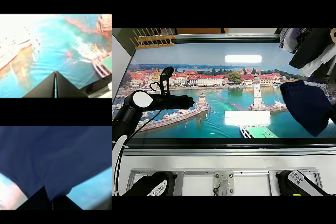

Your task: Fold the clothes and pants, and hang the long-sleeved shirts on hangers.

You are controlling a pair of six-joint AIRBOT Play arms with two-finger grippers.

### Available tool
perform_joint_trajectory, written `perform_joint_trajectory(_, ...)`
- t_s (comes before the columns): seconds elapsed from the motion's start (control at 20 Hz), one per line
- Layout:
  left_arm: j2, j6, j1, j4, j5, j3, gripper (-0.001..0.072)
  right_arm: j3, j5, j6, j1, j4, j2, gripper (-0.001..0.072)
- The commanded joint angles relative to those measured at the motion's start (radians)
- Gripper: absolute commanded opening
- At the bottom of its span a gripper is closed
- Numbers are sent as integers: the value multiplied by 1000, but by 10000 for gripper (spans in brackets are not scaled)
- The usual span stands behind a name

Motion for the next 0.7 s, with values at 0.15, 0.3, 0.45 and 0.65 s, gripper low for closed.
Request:
perform_joint_trajectory(0.15,0,-17,-1,-2,-3,0,10,-238,56,34,13,-84,135,19)
perform_joint_trajectory(0.3,0,-17,-1,-2,-3,0,11,-221,51,7,9,-188,146,634)
perform_joint_trajectory(0.45,0,-17,-1,-2,-3,0,11,-107,48,5,-9,-351,148,654)
perform_joint_trajectory(0.65,0,-17,-1,-2,0,0,11,-30,64,-183,172,122,297,654)
